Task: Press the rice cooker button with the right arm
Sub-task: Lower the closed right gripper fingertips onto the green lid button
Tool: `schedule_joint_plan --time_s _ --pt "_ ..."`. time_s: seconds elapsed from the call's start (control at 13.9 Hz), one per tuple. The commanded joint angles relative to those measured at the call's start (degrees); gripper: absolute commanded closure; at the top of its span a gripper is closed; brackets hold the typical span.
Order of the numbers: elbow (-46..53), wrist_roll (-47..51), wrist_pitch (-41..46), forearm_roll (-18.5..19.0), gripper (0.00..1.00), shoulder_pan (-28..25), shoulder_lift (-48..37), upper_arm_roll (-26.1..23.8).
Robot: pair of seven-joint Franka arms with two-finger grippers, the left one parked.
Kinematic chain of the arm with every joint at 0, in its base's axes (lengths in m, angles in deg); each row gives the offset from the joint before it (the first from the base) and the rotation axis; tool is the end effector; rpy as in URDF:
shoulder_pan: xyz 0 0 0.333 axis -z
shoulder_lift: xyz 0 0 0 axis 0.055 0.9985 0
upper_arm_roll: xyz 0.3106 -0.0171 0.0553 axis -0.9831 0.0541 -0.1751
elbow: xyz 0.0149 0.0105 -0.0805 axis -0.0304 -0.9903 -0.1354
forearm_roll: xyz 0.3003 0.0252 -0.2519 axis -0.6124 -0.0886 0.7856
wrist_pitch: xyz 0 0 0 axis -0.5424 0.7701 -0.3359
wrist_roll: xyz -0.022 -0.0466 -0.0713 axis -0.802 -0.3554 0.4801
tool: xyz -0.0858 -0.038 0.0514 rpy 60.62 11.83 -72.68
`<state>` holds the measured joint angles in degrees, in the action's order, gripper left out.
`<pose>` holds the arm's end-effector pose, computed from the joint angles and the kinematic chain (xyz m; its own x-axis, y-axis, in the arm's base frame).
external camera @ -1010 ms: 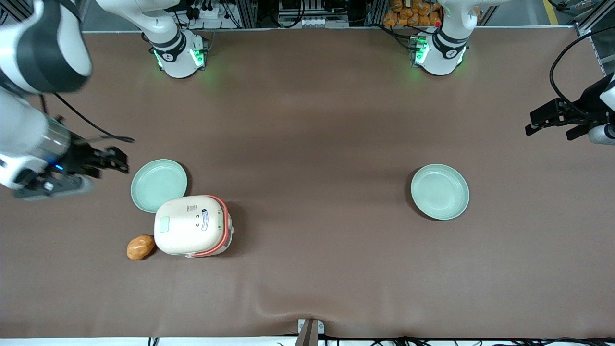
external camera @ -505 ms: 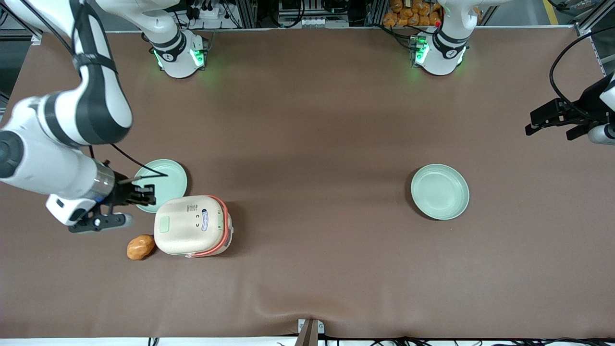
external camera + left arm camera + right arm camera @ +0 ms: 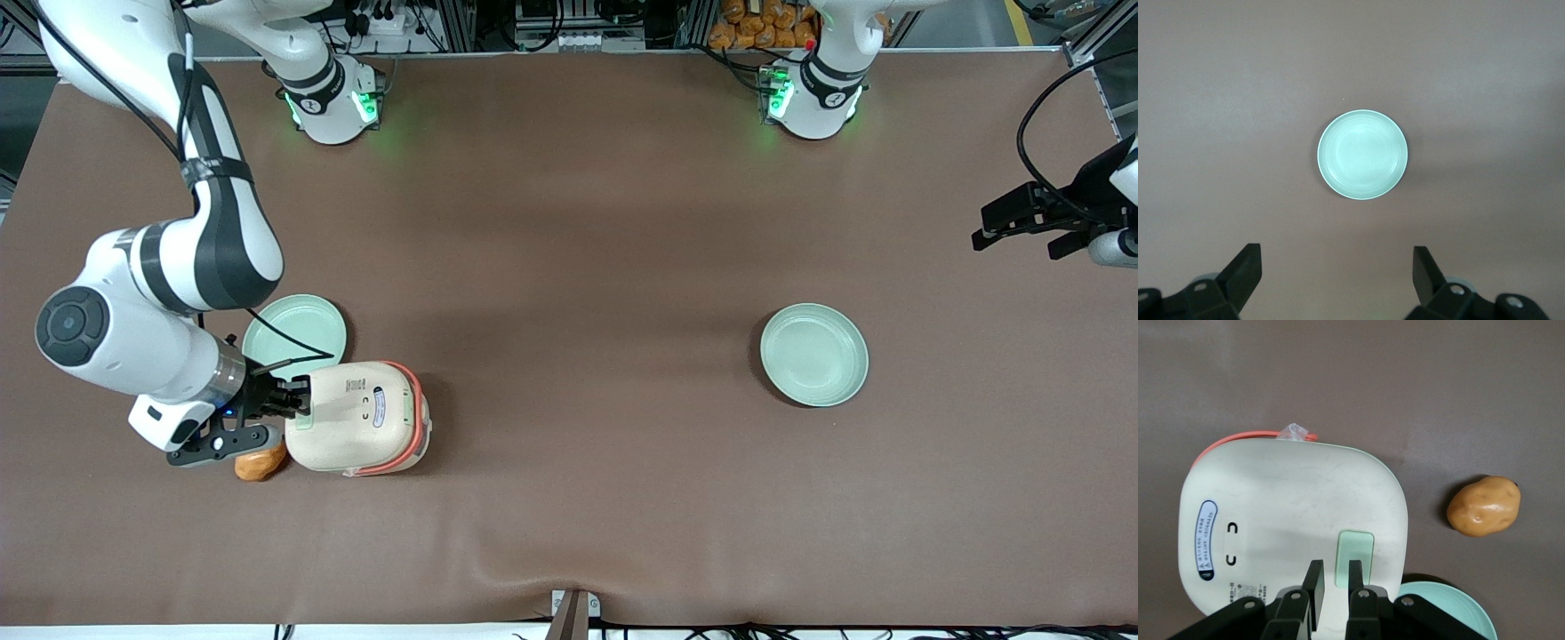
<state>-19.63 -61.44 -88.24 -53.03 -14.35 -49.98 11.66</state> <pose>0.6994 0.1076 0.3937 0.9758 0.2144 0.0441 0.2174 -0.9725 -0.0835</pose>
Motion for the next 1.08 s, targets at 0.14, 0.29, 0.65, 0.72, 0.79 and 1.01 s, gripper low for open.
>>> schedule_joint_plan --time_s 0.14,0.29,0.65,0.72,0.79,1.01 --pt "1.7 -1.2 0.5 0.9 0.88 0.1 1.4 0.1" --pt "1.7 -1.2 0.4 0.9 0.89 0.3 2.1 0.1" --pt "1.6 -1.3 0.3 0.9 0.89 0.7 2.6 0.1" --pt "1.6 -1.2 0.4 0.8 0.89 0.7 2.7 0.1" --pt "1.5 -1.3 0.3 0.8 0.88 0.6 2.7 0.1" --pt "1.5 -1.5 0.3 0.8 0.88 0.7 3.0 0.1"
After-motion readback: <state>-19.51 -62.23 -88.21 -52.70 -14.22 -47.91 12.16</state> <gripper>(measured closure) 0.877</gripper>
